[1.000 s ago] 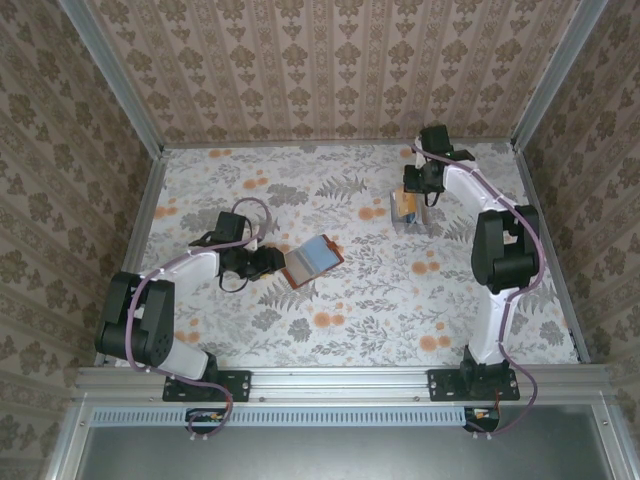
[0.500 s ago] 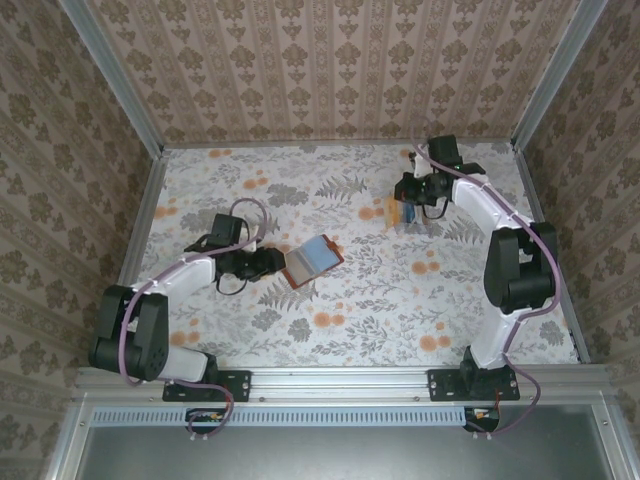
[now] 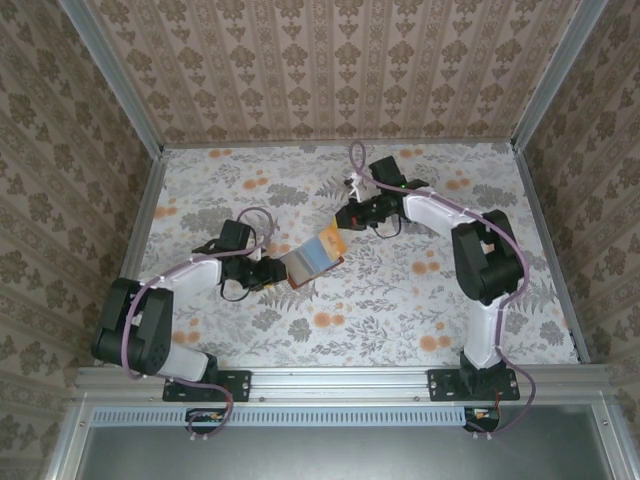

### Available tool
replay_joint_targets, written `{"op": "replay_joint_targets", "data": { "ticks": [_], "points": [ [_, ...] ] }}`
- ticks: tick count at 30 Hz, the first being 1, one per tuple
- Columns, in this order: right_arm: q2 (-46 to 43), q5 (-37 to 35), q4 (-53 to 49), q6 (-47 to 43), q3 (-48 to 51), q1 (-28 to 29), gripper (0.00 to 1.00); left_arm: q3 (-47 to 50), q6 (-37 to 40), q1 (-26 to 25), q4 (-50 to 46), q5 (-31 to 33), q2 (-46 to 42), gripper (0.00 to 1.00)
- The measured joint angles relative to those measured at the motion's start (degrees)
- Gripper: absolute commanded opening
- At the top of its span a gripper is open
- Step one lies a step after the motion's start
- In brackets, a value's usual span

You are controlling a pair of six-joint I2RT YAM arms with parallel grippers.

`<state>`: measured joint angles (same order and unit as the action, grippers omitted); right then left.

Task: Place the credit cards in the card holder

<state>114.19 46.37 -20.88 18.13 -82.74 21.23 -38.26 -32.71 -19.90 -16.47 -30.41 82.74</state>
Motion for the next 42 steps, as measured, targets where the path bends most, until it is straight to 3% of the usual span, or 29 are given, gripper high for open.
{"op": "replay_joint_targets", "data": {
  "ticks": [7, 18, 42],
  "points": [
    [8.4, 4.0, -0.2, -2.6, -5.5, 2.0, 0.0, 0.0, -0.7, 0.0, 0.3, 1.7, 2.0, 0.31],
    [17.2, 7.4, 0.1, -2.9, -10.3, 3.0, 0.0, -0.9, -2.0, 0.0, 1.9, 2.0, 5.8, 0.19],
    [19.9, 12.2, 7.3, 2.8, -11.1, 3.6, 0.0, -3.3, -2.0, 0.2, 1.4, 2.4, 8.7, 0.05]
  ]
}}
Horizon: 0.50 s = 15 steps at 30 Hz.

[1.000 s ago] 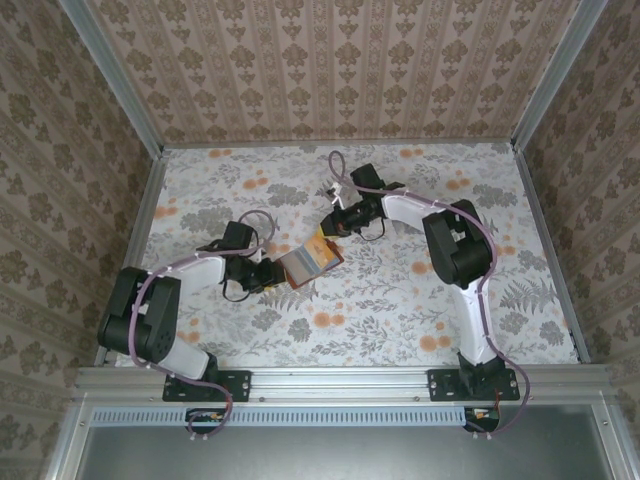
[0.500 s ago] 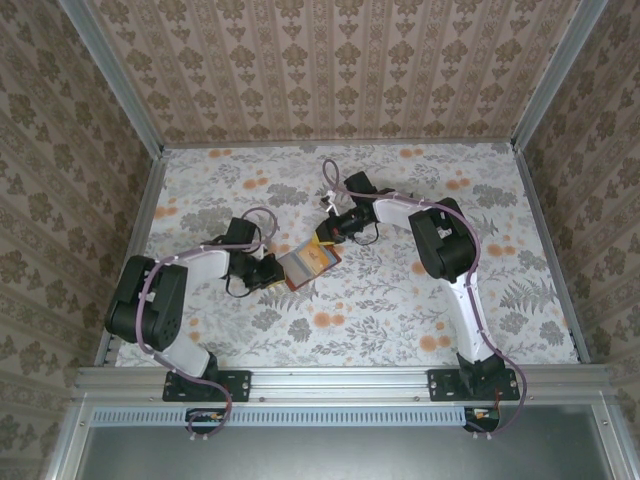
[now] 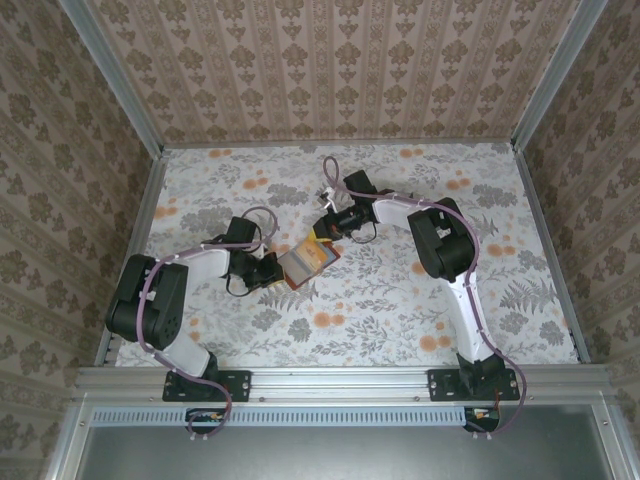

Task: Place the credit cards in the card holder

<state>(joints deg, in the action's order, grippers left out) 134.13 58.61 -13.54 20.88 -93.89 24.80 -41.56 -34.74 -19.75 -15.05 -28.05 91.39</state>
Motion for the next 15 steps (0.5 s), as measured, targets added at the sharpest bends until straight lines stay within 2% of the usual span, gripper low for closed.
{"op": "replay_joint_targets", "data": {
  "ticks": [15],
  "points": [
    [0.4, 0.2, 0.1, 0.4, -0.2, 0.3, 0.0, 0.0, 0.0, 0.3, -0.1, -0.2, 0.0, 0.05]
  ]
}}
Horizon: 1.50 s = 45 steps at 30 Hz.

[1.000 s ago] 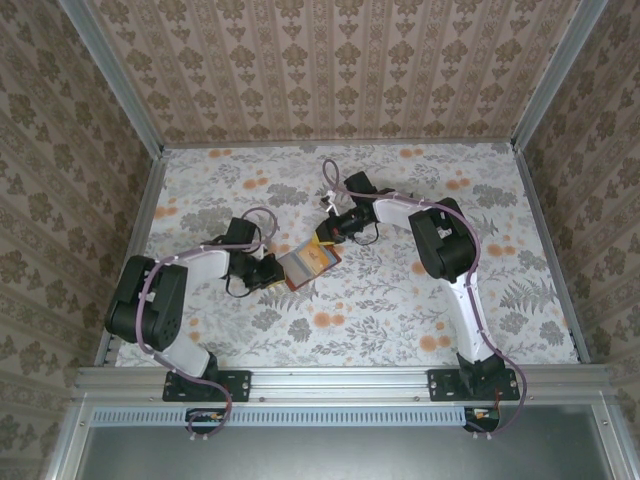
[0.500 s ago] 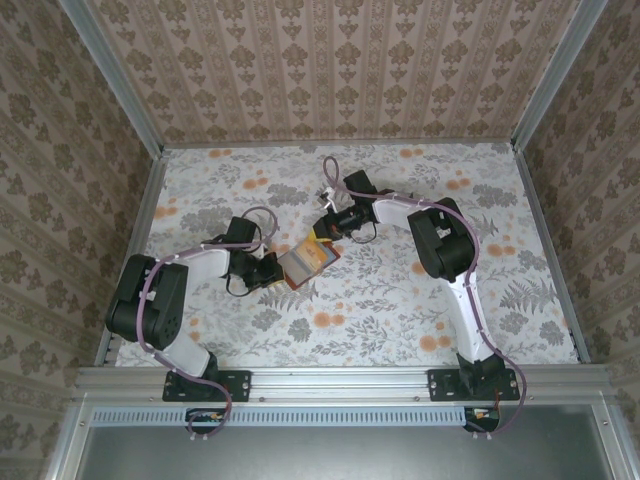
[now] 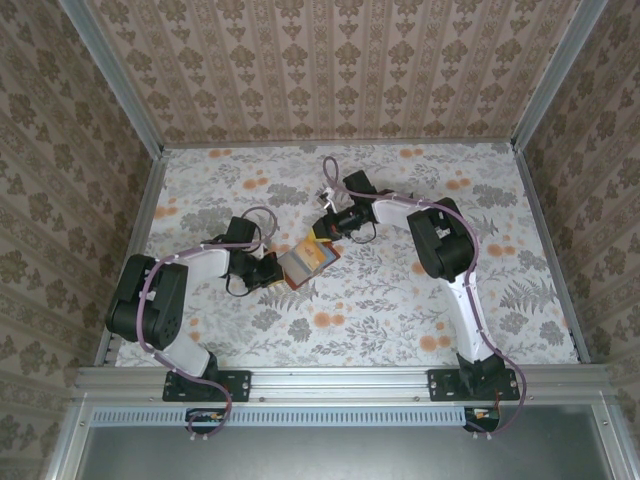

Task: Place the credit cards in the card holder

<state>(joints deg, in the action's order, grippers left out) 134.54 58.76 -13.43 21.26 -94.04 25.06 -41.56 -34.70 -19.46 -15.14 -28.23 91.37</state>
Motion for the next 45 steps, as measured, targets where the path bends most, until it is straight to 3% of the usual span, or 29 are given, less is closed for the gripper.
{"op": "replay_joint_targets", "data": {
  "ticks": [16, 31, 35, 45],
  "points": [
    [2.1, 0.0, 2.2, 1.7, -0.4, 1.5, 0.0, 0.0, 0.0, 0.0, 0.1, 0.0, 0.0, 0.05],
    [-3.5, -5.9, 22.3, 10.7, 13.2, 4.5, 0.0, 0.4, 0.0, 0.4, 0.5, -0.6, 0.0, 0.05],
    [-5.0, -7.6, 23.8, 10.0, 15.1, 5.1, 0.1, 1.0, 0.0, 0.9, 1.1, -1.0, -0.4, 0.05],
    [-7.1, -11.4, 19.6, 4.2, 15.2, 7.1, 0.25, 2.0, 0.0, 1.2, 1.9, -1.1, -1.1, 0.05]
  ]
}}
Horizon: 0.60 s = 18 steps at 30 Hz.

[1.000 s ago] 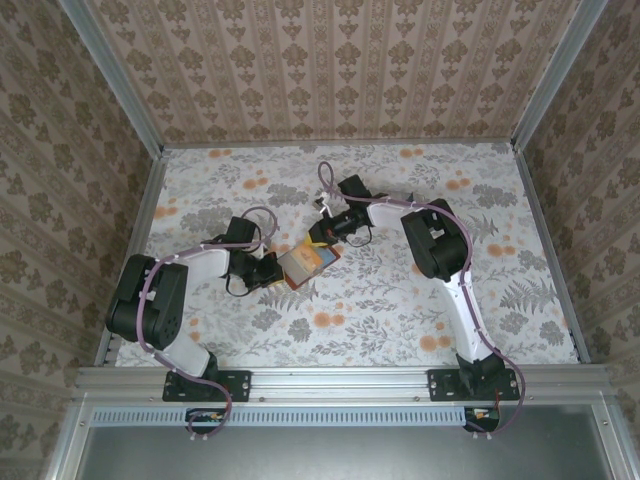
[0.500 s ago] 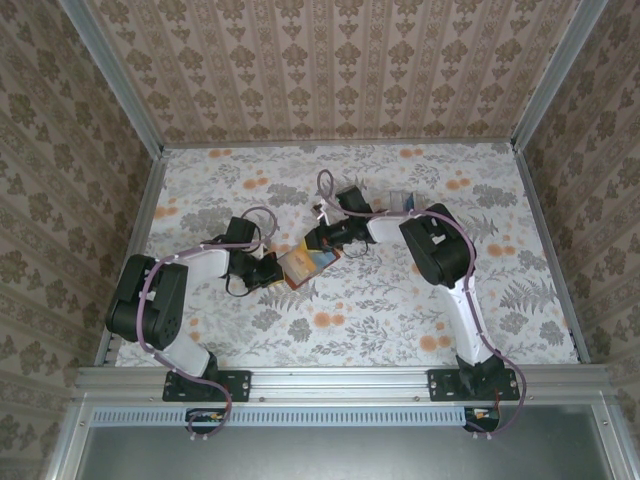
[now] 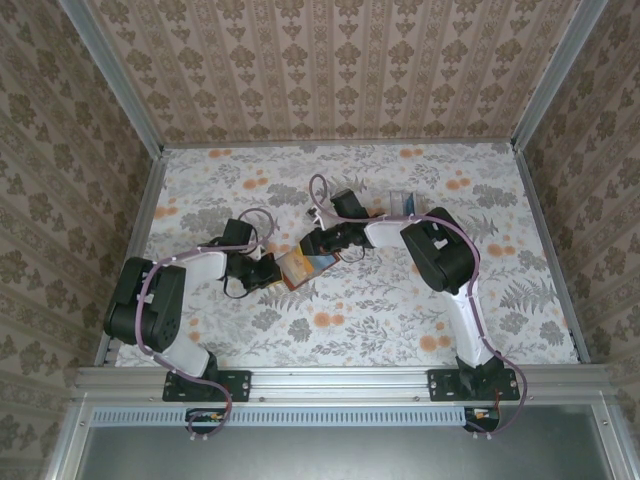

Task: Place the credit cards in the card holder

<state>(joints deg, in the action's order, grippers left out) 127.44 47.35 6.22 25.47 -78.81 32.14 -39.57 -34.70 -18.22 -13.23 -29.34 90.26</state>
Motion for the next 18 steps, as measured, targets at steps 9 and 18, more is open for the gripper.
{"op": "replay_joint_targets", "data": {
  "ticks": [9, 18],
  "points": [
    [-2.9, -6.3, -14.0, -7.8, -3.2, 0.8, 0.31, 0.5, 0.0, 0.0, 0.7, 0.0, -0.4, 0.06],
    [-4.2, -10.0, -22.0, -11.7, -4.5, 1.1, 0.32, 0.6, 0.0, 0.0, 0.9, 0.0, -0.5, 0.06]
  ]
}}
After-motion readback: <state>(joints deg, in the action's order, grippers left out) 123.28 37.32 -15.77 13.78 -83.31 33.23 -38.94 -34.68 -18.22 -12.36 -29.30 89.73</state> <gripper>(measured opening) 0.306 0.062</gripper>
